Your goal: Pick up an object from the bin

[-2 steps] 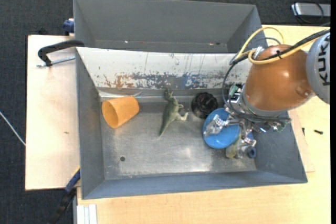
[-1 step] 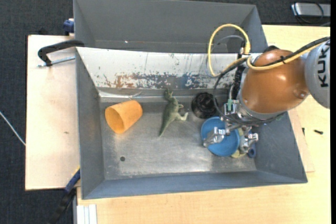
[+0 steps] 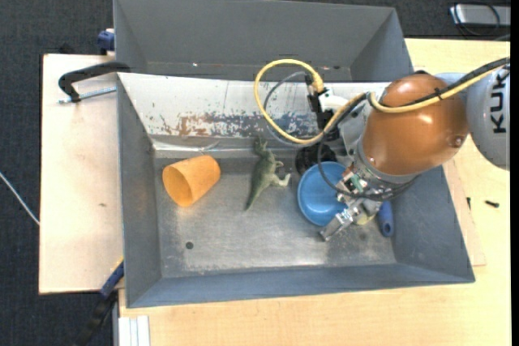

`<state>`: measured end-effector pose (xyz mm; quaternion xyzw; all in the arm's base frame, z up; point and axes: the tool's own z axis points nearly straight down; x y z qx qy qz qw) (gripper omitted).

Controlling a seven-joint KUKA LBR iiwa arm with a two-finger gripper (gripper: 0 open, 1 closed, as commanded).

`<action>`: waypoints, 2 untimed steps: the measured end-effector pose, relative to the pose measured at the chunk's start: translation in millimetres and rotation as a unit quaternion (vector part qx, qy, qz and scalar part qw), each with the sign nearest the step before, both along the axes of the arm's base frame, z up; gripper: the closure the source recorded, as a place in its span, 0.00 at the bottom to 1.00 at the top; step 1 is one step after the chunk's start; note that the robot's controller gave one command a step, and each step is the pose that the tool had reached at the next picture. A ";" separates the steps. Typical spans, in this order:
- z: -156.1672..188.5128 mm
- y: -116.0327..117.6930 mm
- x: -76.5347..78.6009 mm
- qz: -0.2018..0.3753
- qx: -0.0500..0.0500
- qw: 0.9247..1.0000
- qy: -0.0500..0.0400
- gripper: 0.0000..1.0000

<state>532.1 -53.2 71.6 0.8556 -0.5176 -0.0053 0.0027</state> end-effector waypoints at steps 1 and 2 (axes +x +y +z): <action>3.2 -5.7 4.8 -0.001 -0.004 1.000 -0.007 1.00; 95.9 -58.8 17.9 0.125 0.000 0.992 -0.010 1.00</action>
Offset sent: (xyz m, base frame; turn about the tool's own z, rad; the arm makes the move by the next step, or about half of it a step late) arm 0.0000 0.0000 0.0000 0.0000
